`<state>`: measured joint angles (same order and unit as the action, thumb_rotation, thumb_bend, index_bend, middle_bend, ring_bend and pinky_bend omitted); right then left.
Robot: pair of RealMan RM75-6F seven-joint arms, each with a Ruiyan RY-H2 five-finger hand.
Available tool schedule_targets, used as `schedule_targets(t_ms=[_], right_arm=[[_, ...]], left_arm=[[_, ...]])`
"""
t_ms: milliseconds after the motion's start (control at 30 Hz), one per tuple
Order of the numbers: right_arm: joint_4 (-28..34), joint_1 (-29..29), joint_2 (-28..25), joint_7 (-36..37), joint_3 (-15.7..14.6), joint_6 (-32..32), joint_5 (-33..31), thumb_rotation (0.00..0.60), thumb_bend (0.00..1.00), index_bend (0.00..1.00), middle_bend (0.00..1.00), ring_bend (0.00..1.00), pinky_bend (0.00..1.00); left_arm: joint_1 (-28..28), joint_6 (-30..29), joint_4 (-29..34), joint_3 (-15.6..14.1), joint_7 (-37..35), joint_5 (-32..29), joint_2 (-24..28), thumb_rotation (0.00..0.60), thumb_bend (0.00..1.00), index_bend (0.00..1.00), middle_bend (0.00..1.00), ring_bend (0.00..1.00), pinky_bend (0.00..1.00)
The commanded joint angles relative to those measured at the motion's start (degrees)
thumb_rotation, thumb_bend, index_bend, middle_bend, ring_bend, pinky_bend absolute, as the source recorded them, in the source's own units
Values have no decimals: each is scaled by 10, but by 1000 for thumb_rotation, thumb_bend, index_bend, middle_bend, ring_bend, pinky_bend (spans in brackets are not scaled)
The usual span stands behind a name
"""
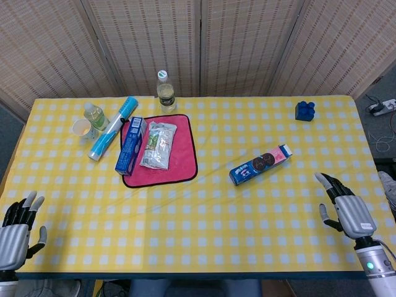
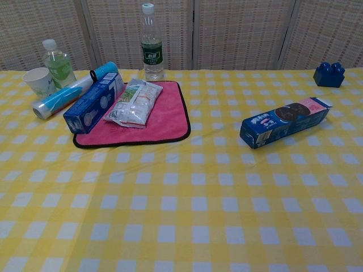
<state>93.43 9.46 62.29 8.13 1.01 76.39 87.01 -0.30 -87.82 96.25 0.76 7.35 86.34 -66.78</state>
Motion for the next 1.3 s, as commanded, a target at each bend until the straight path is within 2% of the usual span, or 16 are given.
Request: schedule_targets(t_ms=[33, 233, 333, 467, 533, 700, 1067, 1300], right_arm=[[-1, 0, 0, 1, 1, 1, 0, 600, 531, 34, 79, 77, 224], [-3, 3, -2, 4, 4, 4, 5, 600, 531, 34, 82, 77, 224], [-1, 7, -5, 3, 7, 7, 11, 600, 496, 34, 83, 77, 224], [-3, 12, -4, -3, 14, 20, 26, 600, 304, 34, 98, 77, 224], [-3, 13, -4, -10, 16, 24, 29, 600, 245, 34, 102, 77, 224], [-1, 17, -1, -32, 25, 22, 14, 600, 203, 34, 103, 77, 225], [19, 113, -14, -98, 59, -119, -34, 600, 201, 34, 103, 77, 224], [14, 203, 12, -175, 89, -231, -89, 600, 201, 34, 103, 77, 224]], left_arm=[[0, -1, 1, 1, 1, 0, 0, 600, 588, 0, 0, 0, 0], [5, -15, -1, 5, 4, -1, -4, 600, 588, 0, 0, 0, 0], [8, -20, -2, 5, 3, -2, -4, 600, 588, 0, 0, 0, 0], [10, -25, -4, 9, 6, -7, -5, 600, 588, 0, 0, 0, 0], [12, -27, -5, 9, 7, -9, -6, 600, 588, 0, 0, 0, 0], [11, -16, -8, 6, 4, -15, -7, 600, 587, 0, 0, 0, 0], [7, -7, -14, 4, -3, -15, -9, 600, 584, 0, 0, 0, 0], [14, -16, -18, 1, -12, -11, -8, 600, 584, 0, 0, 0, 0]])
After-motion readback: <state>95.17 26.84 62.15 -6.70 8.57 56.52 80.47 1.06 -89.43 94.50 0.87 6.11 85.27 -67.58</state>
